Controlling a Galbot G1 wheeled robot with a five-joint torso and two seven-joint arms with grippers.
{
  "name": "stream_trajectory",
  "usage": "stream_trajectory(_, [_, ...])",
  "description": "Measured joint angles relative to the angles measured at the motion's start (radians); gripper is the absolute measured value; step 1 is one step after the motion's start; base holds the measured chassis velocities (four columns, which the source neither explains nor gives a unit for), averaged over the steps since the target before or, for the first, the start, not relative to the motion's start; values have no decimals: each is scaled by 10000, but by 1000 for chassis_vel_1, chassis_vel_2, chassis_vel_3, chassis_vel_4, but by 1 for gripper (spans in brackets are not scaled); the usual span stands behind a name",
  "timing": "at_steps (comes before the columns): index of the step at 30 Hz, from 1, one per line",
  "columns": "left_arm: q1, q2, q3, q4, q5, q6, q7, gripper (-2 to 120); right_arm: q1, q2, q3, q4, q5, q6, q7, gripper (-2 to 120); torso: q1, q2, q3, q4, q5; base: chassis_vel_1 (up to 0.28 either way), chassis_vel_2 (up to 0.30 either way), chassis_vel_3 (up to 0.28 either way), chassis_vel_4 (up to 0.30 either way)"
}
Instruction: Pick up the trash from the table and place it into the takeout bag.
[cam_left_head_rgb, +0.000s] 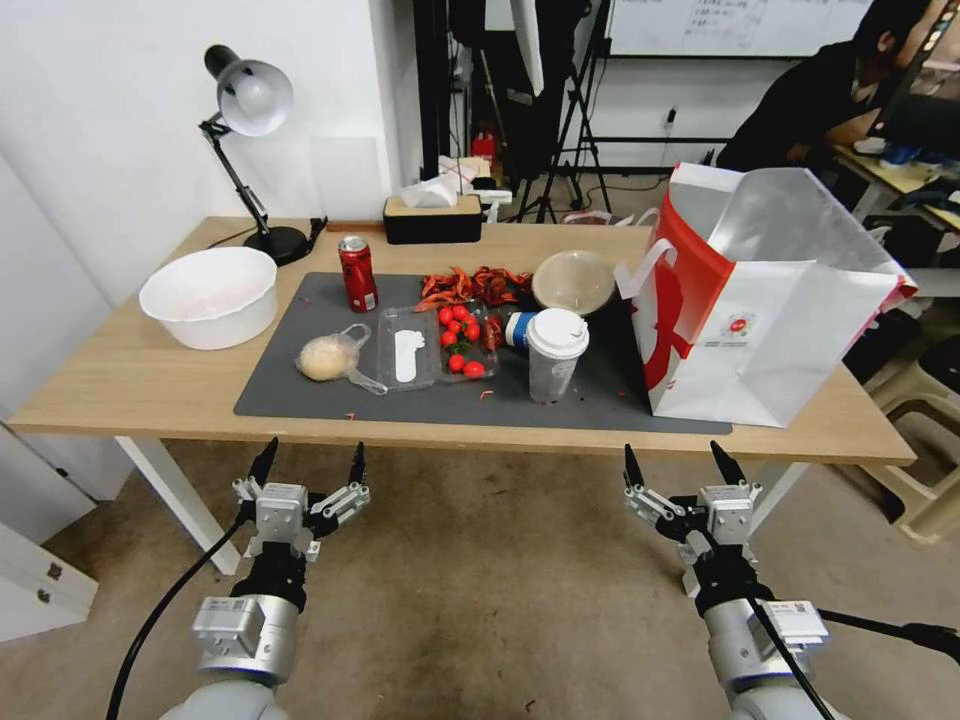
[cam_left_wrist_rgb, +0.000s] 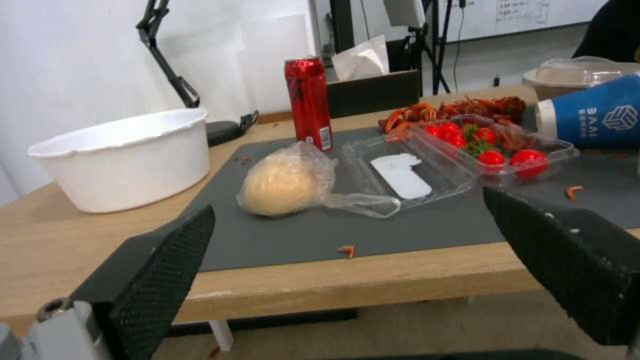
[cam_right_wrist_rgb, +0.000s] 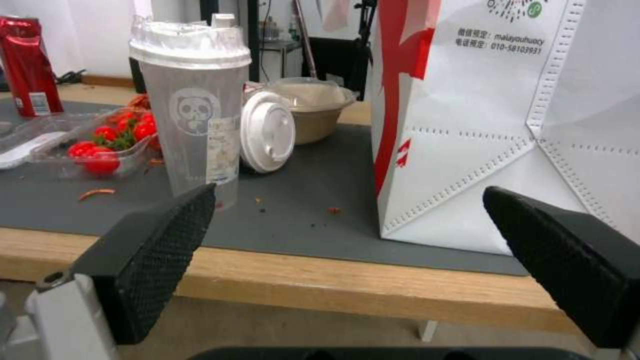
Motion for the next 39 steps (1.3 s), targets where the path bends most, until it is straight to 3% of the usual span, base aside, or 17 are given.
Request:
stream_trajectory(23, [0, 0, 0, 0, 1, 0, 0, 100, 5, -2, 0, -2, 5, -8, -1, 100, 0, 0, 0, -1, 0, 0, 0, 0, 0])
stream_trajectory(26, [-61, -19, 36, 36, -87, 52, 1, 100, 387, -158, 298, -488, 432, -393, 44, 100, -1, 1, -1, -1, -1, 0, 0, 0, 0])
stream_trajectory(28, [-374, -173, 244, 356, -533, 406, 26, 100, 865, -350, 723, -1093, 920, -842, 121, 100, 0, 0, 0, 3, 14, 0, 0, 0, 0])
stream_trajectory(29, [-827, -394, 560, 769, -1027, 807, 95, 100, 997, -393, 760, -1271, 1107, -829, 86, 100, 2, -2, 1, -5, -19, 0, 0, 0, 0])
stream_trajectory(30, [-827, -394, 560, 769, -1027, 807, 95, 100, 997, -393, 760, -1271, 1107, -829, 86, 100, 2, -2, 1, -5, -19, 0, 0, 0, 0])
stream_trajectory(32, [-1067, -479, 655, 934, -1307, 923, 86, 100, 1057, -427, 791, -1408, 1273, -599, -44, 100, 5, -2, 2, -1, 20, 0, 0, 0, 0])
stream_trajectory(33, [-1256, -629, 850, 1221, -1660, 1102, 123, 100, 1059, -443, 755, -1445, 1338, -437, -101, 100, 3, -2, 1, 5, -3, 0, 0, 0, 0])
stream_trajectory(35, [-1358, -687, 936, 1361, -1820, 1126, 148, 100, 1050, -451, 731, -1454, 1396, -356, -146, 100, 4, -2, 2, -1, -20, 0, 0, 0, 0])
stream_trajectory(36, [-1422, -710, 956, 1474, -1955, 1071, 159, 100, 1026, -462, 661, -1456, 1532, -207, -189, 100, 2, -1, 1, -3, 9, 0, 0, 0, 0])
stream_trajectory(39, [-1397, -696, 946, 1507, -1995, 907, 169, 100, 1006, -473, 544, -1423, 1615, -89, -255, 100, 3, -2, 2, -2, -3, 0, 0, 0, 0])
